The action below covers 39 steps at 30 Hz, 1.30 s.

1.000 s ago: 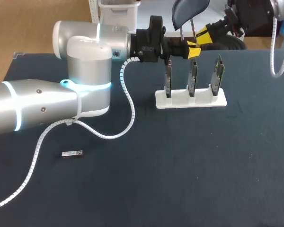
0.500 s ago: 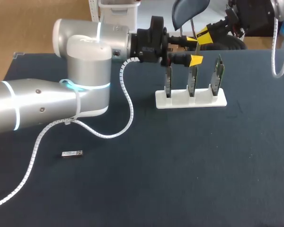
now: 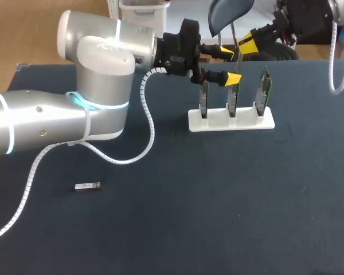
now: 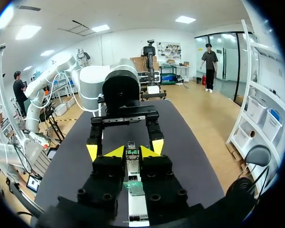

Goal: Pick up the optical module with the left hand, and insert it into the network port with the right hand.

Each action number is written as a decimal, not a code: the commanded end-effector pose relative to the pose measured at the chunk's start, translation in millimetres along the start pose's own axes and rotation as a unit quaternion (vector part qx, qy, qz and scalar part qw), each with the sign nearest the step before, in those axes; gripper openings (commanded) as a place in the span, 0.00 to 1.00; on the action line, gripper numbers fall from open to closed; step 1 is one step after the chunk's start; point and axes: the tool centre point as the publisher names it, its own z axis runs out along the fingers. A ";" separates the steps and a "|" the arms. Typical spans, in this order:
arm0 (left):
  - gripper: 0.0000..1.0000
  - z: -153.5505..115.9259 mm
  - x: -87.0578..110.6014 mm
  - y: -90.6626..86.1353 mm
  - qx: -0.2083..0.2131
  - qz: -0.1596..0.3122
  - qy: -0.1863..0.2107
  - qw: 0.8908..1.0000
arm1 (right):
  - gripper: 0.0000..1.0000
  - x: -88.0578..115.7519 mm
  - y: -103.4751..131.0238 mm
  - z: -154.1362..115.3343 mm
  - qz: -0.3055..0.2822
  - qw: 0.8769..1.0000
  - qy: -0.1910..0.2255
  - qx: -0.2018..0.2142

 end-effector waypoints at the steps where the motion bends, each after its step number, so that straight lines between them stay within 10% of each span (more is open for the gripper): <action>1: 1.00 -9.5 -2.9 4.0 -0.007 0.009 0.038 0.999 | 0.00 0.9 3.6 -1.5 0.000 1.000 0.000 0.002; 39: 1.00 -6.7 19.6 9.8 0.014 -0.042 0.119 0.992 | 0.00 3.8 -1.5 0.5 0.004 1.000 -0.001 0.003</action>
